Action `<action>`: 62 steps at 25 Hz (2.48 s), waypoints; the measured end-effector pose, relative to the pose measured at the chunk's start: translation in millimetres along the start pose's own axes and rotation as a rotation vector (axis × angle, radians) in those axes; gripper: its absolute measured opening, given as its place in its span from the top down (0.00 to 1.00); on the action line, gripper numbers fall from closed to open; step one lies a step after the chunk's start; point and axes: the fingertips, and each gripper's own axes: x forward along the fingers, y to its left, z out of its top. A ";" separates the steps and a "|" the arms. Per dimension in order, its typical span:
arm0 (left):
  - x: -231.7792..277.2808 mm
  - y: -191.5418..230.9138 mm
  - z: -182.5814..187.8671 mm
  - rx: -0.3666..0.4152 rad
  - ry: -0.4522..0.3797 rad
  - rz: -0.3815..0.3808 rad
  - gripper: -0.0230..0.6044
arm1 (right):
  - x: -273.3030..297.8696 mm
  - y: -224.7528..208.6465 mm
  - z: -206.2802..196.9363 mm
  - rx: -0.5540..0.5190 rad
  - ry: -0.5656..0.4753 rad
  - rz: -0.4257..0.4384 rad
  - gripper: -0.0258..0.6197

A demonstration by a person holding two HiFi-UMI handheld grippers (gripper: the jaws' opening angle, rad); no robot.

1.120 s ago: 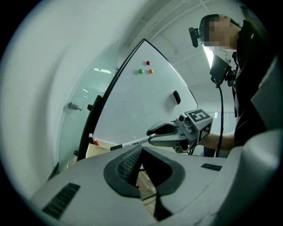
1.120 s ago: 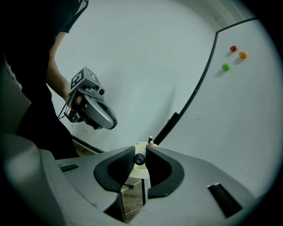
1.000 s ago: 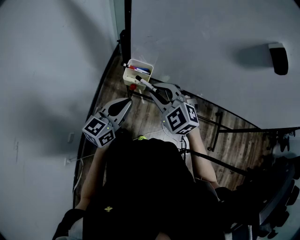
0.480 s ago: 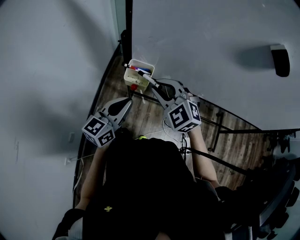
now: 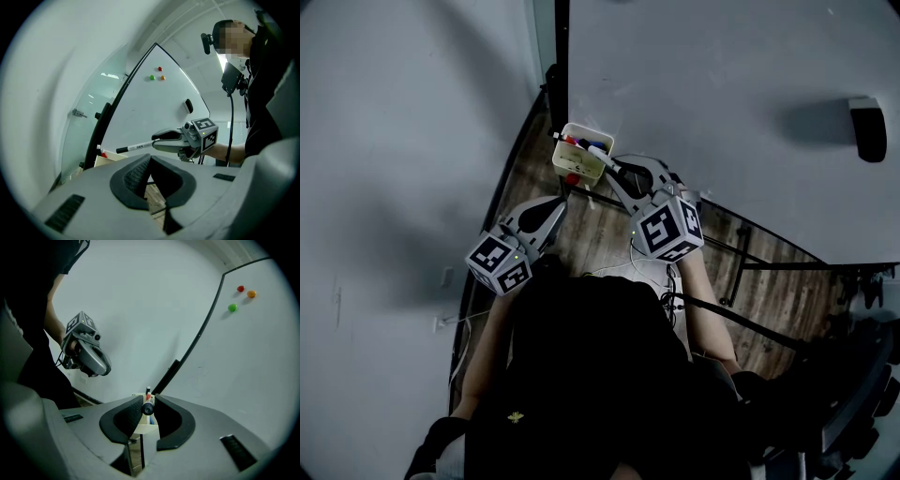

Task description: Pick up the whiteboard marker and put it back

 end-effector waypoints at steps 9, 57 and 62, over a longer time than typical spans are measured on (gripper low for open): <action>-4.6 12.1 1.8 -0.016 0.003 0.011 0.93 | 18.7 -5.9 -10.8 0.030 0.020 0.011 0.83; -13.7 20.0 -13.3 -0.096 0.132 0.054 0.93 | 69.5 -18.4 -64.0 0.253 0.016 0.041 0.83; -13.7 20.0 -12.0 -0.096 0.128 0.056 0.93 | 68.5 -19.5 -65.7 0.265 0.011 0.034 0.83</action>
